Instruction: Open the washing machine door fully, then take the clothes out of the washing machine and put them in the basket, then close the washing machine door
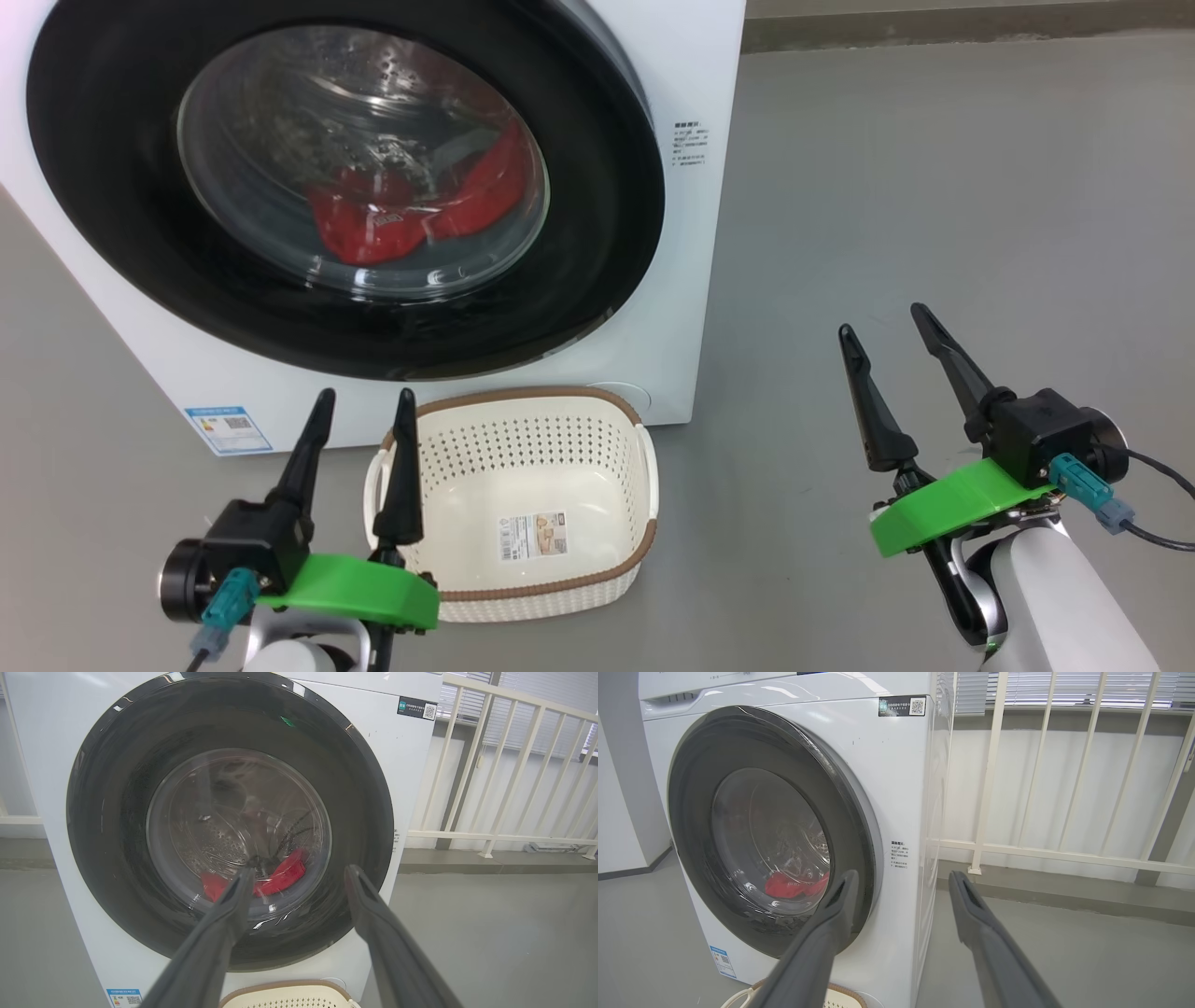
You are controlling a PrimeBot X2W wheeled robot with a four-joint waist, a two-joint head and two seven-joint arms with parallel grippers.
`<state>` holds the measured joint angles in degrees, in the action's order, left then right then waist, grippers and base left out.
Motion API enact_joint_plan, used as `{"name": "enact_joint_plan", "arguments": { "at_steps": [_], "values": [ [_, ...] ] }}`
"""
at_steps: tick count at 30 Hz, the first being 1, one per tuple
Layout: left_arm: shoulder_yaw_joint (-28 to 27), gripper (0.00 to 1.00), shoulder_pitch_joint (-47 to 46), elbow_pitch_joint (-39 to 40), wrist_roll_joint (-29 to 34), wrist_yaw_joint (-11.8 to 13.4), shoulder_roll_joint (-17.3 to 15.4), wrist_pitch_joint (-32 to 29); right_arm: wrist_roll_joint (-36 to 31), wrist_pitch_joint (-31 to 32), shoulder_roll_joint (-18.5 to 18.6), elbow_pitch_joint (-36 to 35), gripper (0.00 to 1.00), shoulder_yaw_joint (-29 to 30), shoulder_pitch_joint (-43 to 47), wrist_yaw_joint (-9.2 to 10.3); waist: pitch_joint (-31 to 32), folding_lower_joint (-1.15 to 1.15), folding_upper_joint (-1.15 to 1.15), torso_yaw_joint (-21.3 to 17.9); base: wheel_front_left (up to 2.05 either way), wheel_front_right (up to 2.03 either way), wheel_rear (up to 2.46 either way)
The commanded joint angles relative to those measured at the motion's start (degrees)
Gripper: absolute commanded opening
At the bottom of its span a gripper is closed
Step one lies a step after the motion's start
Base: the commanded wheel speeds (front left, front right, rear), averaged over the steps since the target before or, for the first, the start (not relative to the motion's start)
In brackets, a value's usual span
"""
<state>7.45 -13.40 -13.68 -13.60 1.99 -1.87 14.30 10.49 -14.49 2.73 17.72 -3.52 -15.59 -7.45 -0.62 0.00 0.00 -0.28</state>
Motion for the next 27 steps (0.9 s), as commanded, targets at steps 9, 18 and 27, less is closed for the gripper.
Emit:
{"name": "enact_joint_plan", "arguments": {
  "at_steps": [9, 18, 27],
  "values": [
    [-1.0, 1.0, -2.3, 2.3, 0.4, 0.6, -1.0, 0.7, 0.0, -0.5, 0.1, -1.9, 1.0, -1.0, -2.2, -0.03, -1.1, 0.0, 0.0, 0.3, 0.0, 0.0, 0.0],
    [-0.1, 1.0, -2.5, 2.9, -0.8, 0.6, -1.0, 0.7, 1.3, -0.5, 0.1, -0.5, 1.0, -0.1, -2.6, -0.03, -2.1, 0.0, 0.0, 1.6, 0.0, 0.0, 0.0],
    [1.6, 1.0, -1.5, 4.9, -2.1, 0.5, -1.0, 0.7, 3.8, -0.5, 0.1, 3.0, 0.38, 1.0, -5.1, -0.03, -2.3, 0.0, 0.0, 3.6, 0.0, 0.0, 0.0]
  ]
}}
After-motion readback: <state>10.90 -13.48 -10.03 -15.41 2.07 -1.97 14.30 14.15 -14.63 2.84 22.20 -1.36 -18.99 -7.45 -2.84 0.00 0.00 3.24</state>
